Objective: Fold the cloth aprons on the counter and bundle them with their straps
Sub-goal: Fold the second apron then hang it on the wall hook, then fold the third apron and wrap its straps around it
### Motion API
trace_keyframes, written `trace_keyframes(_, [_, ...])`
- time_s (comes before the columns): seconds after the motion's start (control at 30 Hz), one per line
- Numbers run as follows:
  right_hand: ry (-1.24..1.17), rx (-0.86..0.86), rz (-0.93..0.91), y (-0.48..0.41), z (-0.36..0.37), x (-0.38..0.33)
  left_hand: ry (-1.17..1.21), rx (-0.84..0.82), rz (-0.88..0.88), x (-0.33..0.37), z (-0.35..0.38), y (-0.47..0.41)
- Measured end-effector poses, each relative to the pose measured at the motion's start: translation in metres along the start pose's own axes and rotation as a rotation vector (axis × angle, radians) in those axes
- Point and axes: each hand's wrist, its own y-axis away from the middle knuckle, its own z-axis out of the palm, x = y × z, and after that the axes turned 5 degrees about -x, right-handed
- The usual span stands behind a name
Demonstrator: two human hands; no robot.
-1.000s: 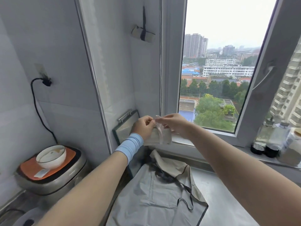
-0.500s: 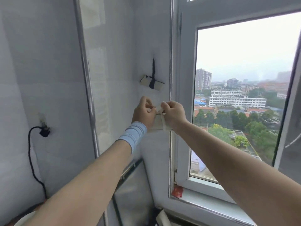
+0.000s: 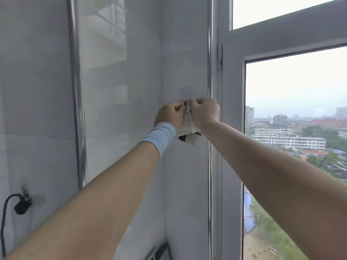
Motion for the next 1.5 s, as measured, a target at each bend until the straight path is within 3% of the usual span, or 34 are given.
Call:
trace_keyframes(0.43, [0.141,0.024,0.069,-0.051,0.033,0.012,0.043,-0.094,-0.104,-0.031,0.007,-0.051])
trace_keyframes(0.7, [0.172,-0.077,0.043,0.004,0.019,0.022,0.028,0.114,0.029,-0.05,0.012,-0.007])
trace_keyframes(1.03, [0.226,-0.113,-0.037,0.05,0.005,0.029,0.091,-0.05,-0.084,-0.053,0.005,0.025])
trace_keyframes(1.2, [0.215,-0.136,0.023,0.041,-0.004,0.024,0.066,-0.151,-0.013,-0.05,-0.001,0.022])
trace_keyframes(1.37, [0.28,-0.192,-0.005,0.038,0.0,0.03,-0.104,-0.068,0.111,-0.066,-0.002,0.023])
trace_keyframes(1.5, [0.332,-0.254,-0.029,0.034,0.003,0.046,-0.185,-0.107,0.186,-0.069,0.003,0.03])
